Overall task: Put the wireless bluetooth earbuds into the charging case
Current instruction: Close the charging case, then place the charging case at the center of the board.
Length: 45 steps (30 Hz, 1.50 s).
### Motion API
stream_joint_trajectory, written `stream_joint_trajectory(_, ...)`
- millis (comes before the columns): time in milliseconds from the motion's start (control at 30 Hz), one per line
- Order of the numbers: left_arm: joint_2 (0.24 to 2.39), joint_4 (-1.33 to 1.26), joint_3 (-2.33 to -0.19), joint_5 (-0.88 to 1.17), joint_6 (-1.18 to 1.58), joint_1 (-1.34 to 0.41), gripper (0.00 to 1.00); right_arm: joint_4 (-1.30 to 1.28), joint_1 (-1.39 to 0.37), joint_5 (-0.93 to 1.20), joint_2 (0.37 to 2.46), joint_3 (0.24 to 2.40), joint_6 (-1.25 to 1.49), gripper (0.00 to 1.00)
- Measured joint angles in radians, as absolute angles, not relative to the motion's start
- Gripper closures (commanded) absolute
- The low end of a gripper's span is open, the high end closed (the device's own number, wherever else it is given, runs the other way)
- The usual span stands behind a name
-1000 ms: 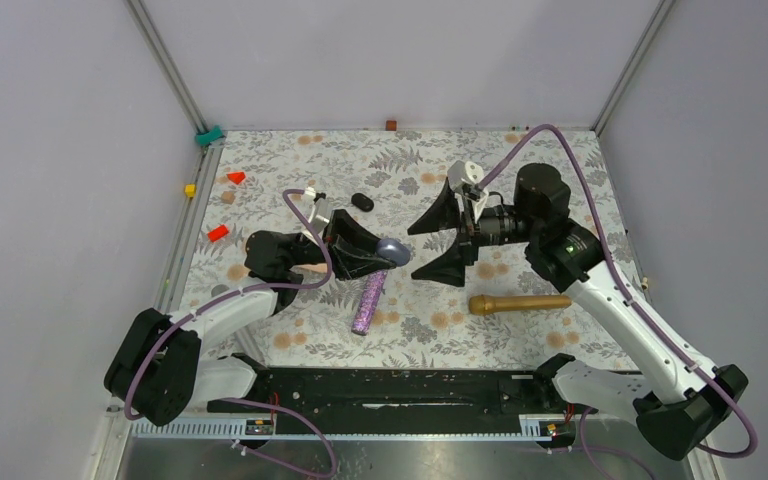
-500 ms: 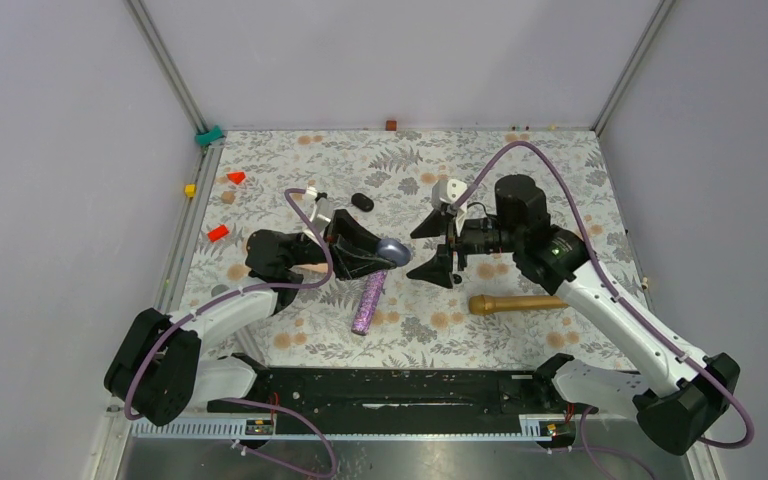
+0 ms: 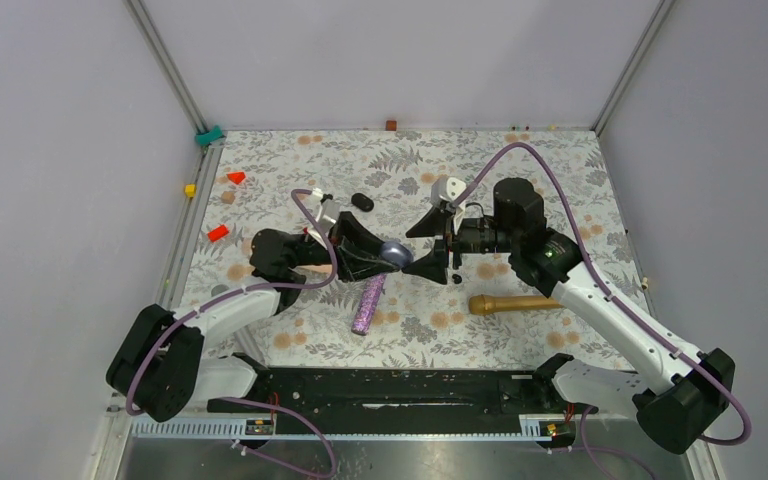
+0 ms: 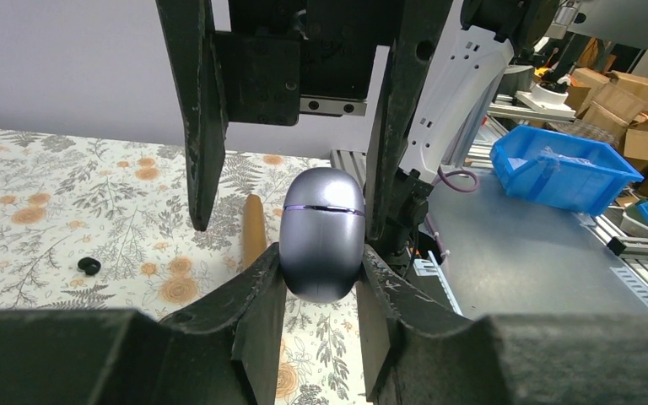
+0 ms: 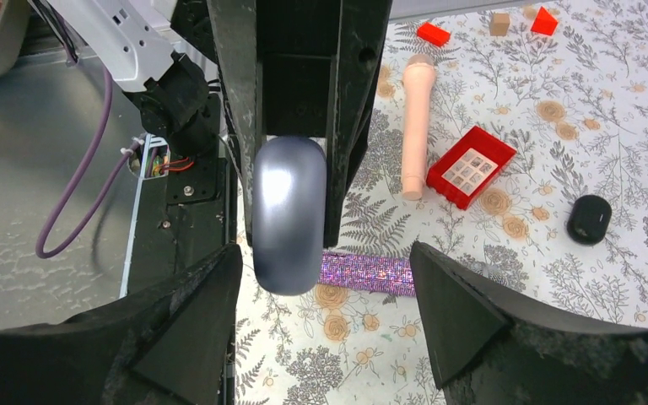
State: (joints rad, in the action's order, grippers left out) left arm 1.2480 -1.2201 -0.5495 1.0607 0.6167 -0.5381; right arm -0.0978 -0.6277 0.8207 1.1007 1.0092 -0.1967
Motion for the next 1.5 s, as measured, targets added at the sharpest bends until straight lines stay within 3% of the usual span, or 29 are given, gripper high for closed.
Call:
stream_joint_trajectory(233, 1.265, -1.206, -0.55, 1.062, 0.607, -0.551, 1.0, -0.067, -0.628, 0.827, 1.101, 1.006, -0.177, 0.34)
stream_joint_trajectory(400, 1.266, -1.206, -0.55, 1.062, 0.603, -0.552, 0.98, -0.068, -0.63, 0.841, 1.11, 1.004, -0.175, 0.38)
stream_joint_trajectory(533, 1.266, -1.205, -0.55, 1.061, 0.6, -0.552, 0.93, -0.069, -0.638, 0.857, 1.122, 1.004, -0.175, 0.57)
stream_joint_trajectory(667, 1.266, -1.193, -0.55, 1.052, 0.598, -0.546, 0.76, -0.07, -0.641, 0.864, 1.123, 1.005, -0.169, 0.65)
stream_joint_trajectory(867, 1.266, -1.191, -0.55, 1.053, 0.593, -0.546, 0.42, -0.077, -0.641, 0.852, 1.119, 1.005, -0.164, 0.68)
stream_joint_trajectory(1000, 1.265, -1.189, -0.551, 1.058, 0.588, -0.551, 0.03, -0.085, -0.639, 0.831, 1.108, 1.005, -0.168, 0.68)
stream_joint_trajectory(1300, 1.232, -1.131, -0.555, 1.033, 0.548, -0.457, 0.01, -0.152, -0.603, 0.739, 1.068, 1.023, -0.212, 0.64)
stream_joint_trajectory(1500, 1.178, -1.011, -0.564, 0.976, 0.441, -0.352, 0.01, -0.245, -0.45, 0.673, 1.087, 1.056, -0.276, 0.64)
